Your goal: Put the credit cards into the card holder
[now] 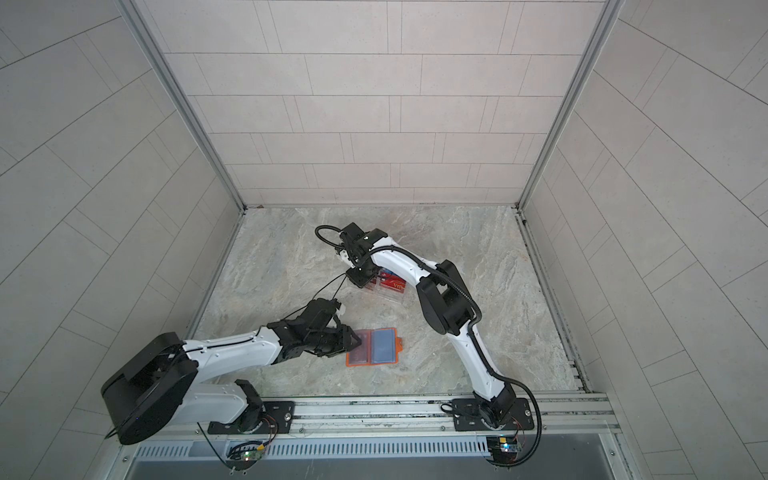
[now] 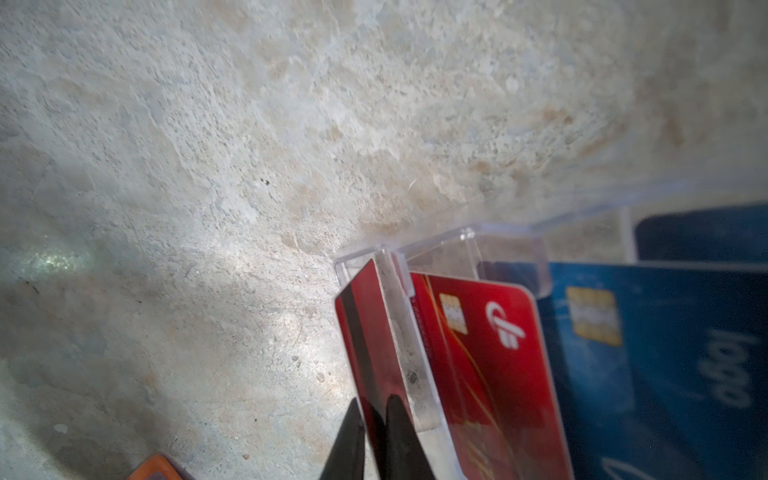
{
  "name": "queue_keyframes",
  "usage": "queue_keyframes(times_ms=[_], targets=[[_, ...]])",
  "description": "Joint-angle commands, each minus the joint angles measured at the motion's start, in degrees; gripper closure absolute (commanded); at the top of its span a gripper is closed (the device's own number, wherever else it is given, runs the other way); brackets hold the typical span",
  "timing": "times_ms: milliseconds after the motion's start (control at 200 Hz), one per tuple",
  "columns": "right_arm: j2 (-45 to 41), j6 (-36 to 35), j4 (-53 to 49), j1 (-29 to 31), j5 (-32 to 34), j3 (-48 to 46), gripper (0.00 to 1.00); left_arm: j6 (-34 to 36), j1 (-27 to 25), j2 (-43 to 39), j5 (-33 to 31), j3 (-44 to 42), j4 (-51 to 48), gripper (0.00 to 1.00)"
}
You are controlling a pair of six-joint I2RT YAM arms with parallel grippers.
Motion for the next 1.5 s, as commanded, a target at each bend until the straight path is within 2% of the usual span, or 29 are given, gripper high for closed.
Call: queue_keyframes(times_ms=[0,290,876,1211,1337,1497], targets=[[0.9,-2.6,-2.0,0.2,1.1,1.3,0.87,1.2,-0.2,1.0,-0.3,0.5,-1.5,0.57],[0.9,-5.0,-2.5,-0.1,0.5,3.1,1.00,1.2,-0.2,0.6,-0.6,0.7,-2.2,0.57],[-6.5,-6.8,-6.0,-0.4,-4.6,3.0,1.00,1.3,-0.1,-0.1,-1.4,1.8,-4.4,0.57],[-13.4,-0.7,-0.8,-4.5,-16.4,-2.9,1.00,1.1,-0.2,-0.2,-1.9,2.0,-4.4,0.57],[-17.5,3.3,2.0,-6.3,-21.4,-8.4,1.00,1.2,-0.2,-0.1,-1.9,1.9,-4.5,0.57],[-27.0,14.1,12.0,-8.5,-30.0,-26.8,1.00,0.9,-0.2,-0.3,-2.3,1.1,-3.9,0.57]])
